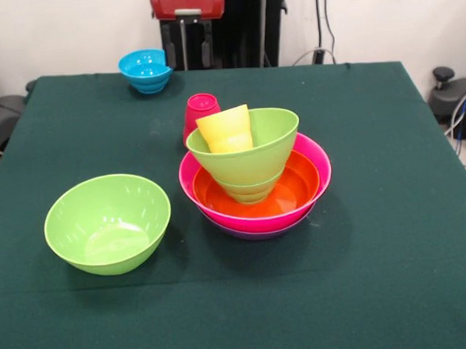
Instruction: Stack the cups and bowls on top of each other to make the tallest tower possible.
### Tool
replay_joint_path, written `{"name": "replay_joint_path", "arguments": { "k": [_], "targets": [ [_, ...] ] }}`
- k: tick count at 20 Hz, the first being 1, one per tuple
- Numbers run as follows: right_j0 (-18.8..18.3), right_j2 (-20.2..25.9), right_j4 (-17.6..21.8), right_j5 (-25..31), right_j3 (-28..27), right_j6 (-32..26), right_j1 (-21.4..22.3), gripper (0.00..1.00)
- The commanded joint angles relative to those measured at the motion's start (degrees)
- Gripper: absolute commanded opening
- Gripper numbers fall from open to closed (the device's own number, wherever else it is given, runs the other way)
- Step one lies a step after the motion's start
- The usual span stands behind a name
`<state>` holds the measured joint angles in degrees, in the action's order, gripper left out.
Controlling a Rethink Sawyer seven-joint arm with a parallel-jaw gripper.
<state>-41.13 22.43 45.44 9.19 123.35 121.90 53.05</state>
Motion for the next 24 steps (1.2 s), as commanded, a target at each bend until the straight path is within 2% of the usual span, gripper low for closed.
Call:
{"name": "replay_joint_path", "arguments": {
  "k": [1,4,9,13,18,21,24],
  "targets": [
    [2.5,-7.7,6.4,-6.2,3.5,5.1,-5.4,1.0],
    [1.2,-7.7,6.7,-7.3,4.0,3.6,-6.3,1.0],
    [-0.4,-7.3,6.5,-7.9,6.6,2.2,-5.3,1.0],
    [0.2,-10.2,7.6,-10.1,8.5,2.6,-4.2,1.0],
    [-5.9,-5.6,6.9,-6.4,14.4,-0.6,-0.2,1.0],
    [-8.0,-5.6,7.2,-6.6,18.0,-0.9,2.9,1.0],
    [-9.7,-5.1,7.5,-6.4,19.2,-1.3,3.1,1.0]
  ]
}}
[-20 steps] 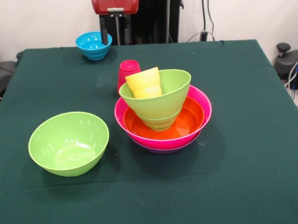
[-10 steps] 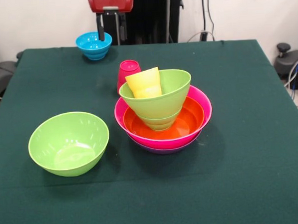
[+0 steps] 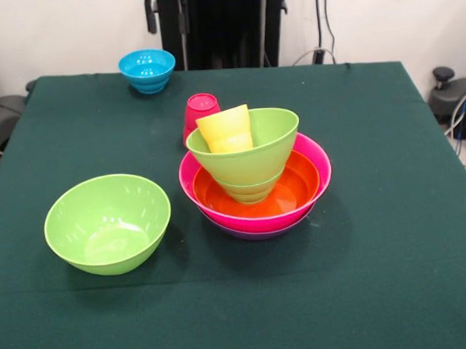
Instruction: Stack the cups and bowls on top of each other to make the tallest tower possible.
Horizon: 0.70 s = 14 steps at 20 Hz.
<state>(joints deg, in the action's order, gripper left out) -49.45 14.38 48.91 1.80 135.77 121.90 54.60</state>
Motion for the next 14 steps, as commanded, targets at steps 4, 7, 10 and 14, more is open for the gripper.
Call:
{"name": "replay_joint_path", "arguments": {
  "k": [4,7,10,14],
  "targets": [
    [1.7,-4.0,8.8,-2.6,3.8,1.7,-3.2,1.0],
    [4.4,-8.9,12.3,-5.7,0.3,2.8,-7.6,1.0],
    [7.8,-14.0,14.3,-9.7,-3.3,3.6,-12.4,1.0],
    [12.5,-20.1,13.8,-15.2,-7.6,3.3,-19.0,1.0]
  ]
}}
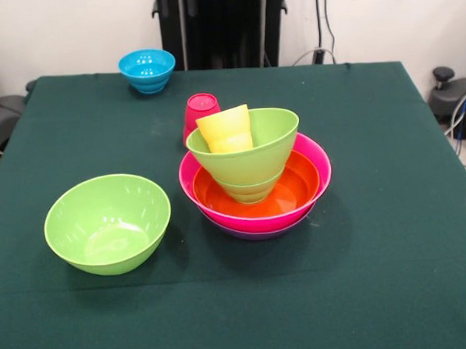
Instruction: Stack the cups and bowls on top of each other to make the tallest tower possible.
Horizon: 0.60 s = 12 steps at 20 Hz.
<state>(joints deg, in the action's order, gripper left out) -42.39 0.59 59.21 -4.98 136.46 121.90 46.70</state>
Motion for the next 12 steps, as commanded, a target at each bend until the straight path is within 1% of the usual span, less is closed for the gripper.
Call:
{"name": "replay_joint_path", "arguments": {
  "k": [1,3,5,8,9,12],
  "targets": [
    [6.6,-8.0,3.0,-10.0,-9.5,2.8,-12.8,1.0],
    [8.0,-9.5,2.1,-11.6,-11.3,2.0,-15.8,1.0],
    [9.7,-12.2,0.3,-14.9,-13.3,0.7,-19.7,1.0],
    [10.5,-14.4,-2.0,-19.4,-16.0,-0.8,-25.5,1.0],
    [11.0,-15.2,-2.7,-20.6,-16.6,-1.3,-26.6,1.0],
    [11.2,-15.8,-2.7,-21.3,-17.4,-1.3,-27.6,1.0]
  ]
}}
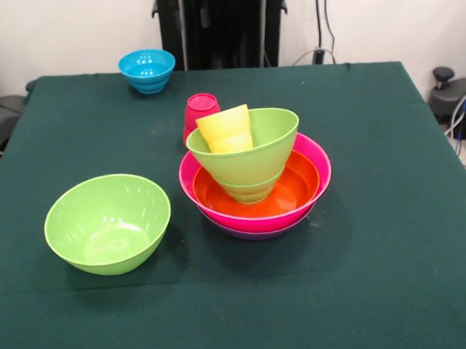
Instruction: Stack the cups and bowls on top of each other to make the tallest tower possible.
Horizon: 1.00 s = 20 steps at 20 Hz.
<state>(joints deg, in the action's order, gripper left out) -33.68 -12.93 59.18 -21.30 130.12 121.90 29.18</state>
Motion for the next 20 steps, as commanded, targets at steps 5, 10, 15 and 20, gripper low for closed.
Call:
{"name": "replay_joint_path", "arguments": {
  "k": [5,10,15,20],
  "targets": [
    [2.9,-3.5,-2.8,-7.7,-12.4,-1.8,-12.8,1.0],
    [3.4,-4.9,-1.8,-9.7,-9.8,-1.1,-11.5,1.0],
    [4.3,-7.8,-2.8,-12.0,-9.1,-1.8,-13.7,1.0],
    [7.3,-11.5,-6.9,-14.7,-9.3,-2.3,-16.3,1.0]
  ]
}}
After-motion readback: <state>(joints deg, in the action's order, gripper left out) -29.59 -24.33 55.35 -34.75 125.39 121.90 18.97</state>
